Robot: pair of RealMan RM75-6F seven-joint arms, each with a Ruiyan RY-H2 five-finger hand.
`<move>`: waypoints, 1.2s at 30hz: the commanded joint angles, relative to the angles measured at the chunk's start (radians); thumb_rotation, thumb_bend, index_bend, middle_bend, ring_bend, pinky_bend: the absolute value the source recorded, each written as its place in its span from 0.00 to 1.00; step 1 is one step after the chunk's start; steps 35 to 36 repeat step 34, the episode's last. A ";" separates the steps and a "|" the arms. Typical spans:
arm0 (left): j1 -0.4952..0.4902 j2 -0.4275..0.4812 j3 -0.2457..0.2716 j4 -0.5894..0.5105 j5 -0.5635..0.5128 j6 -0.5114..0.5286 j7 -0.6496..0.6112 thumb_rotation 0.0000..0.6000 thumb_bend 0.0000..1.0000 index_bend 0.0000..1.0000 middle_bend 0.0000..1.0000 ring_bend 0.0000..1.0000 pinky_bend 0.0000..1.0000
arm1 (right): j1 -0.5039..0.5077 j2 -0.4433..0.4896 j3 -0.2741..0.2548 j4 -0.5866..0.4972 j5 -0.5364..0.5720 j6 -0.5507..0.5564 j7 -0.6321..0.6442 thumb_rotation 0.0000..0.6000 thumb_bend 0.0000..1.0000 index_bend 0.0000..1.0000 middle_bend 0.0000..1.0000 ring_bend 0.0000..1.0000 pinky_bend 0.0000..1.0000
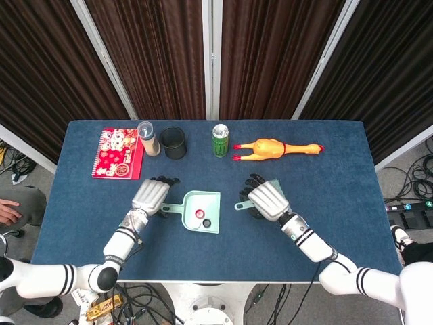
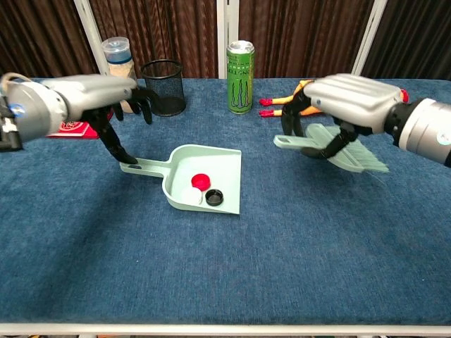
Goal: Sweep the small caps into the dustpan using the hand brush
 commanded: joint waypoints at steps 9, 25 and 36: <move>0.217 0.148 0.048 0.009 0.206 0.218 -0.187 1.00 0.09 0.19 0.26 0.20 0.23 | -0.078 0.054 -0.014 -0.101 0.120 -0.020 -0.114 1.00 0.11 0.01 0.21 0.00 0.05; 0.541 0.257 0.153 0.168 0.432 0.514 -0.408 1.00 0.09 0.20 0.26 0.20 0.16 | -0.437 0.308 -0.055 -0.224 0.058 0.453 0.197 1.00 0.24 0.09 0.29 0.07 0.10; 0.698 0.253 0.215 0.090 0.521 0.658 -0.326 1.00 0.09 0.20 0.26 0.20 0.15 | -0.631 0.350 -0.115 -0.279 0.032 0.630 0.249 1.00 0.25 0.09 0.28 0.05 0.06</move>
